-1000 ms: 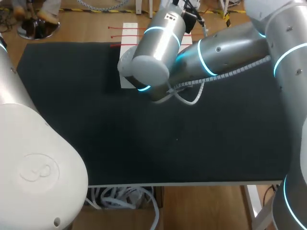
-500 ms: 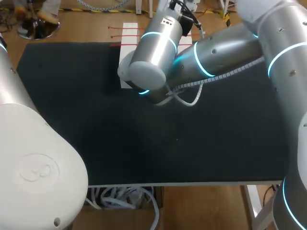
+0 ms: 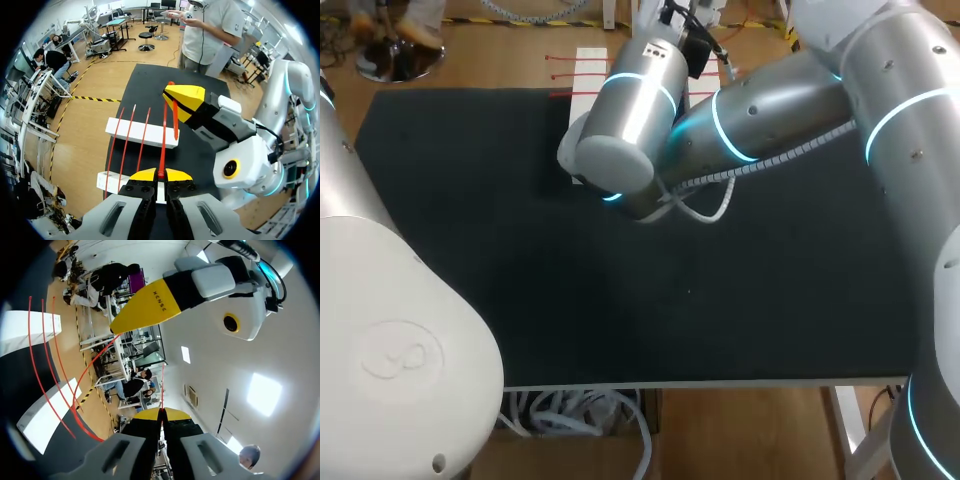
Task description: Grab the tape and strap the tape.
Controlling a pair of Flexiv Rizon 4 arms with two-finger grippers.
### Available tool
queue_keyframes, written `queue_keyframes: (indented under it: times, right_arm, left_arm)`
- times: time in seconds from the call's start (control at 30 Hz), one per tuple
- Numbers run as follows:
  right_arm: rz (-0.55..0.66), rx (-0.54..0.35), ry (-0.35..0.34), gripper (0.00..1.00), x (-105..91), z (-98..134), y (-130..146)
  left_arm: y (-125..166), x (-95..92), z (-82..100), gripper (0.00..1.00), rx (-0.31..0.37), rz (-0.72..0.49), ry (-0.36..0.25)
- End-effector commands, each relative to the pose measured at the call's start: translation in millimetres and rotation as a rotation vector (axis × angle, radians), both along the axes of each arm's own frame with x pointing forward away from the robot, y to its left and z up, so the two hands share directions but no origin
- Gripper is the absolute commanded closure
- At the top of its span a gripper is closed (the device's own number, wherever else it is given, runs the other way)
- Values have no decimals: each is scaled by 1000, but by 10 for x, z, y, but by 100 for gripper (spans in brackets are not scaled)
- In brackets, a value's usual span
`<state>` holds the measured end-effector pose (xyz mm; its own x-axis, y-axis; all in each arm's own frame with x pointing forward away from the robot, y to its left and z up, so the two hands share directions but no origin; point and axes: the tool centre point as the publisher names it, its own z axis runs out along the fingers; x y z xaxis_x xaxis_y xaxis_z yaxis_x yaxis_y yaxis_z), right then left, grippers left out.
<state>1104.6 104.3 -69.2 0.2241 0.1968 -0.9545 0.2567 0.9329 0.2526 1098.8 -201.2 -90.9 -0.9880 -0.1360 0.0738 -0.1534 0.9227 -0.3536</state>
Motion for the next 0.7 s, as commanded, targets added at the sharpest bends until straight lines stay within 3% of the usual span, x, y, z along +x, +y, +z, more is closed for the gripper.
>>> queue_keyframes:
  times: [0.03, 0.7]
  right_arm:
    - [-13, -4, 2, 100, 26, -18, 38]
    - [-22, -38, -10, 100, 56, -32, 192]
  left_arm:
    - [-5, 8, 14, 100, 5, -1, 3]
    - [-5, 8, 14, 100, 5, -1, 3]
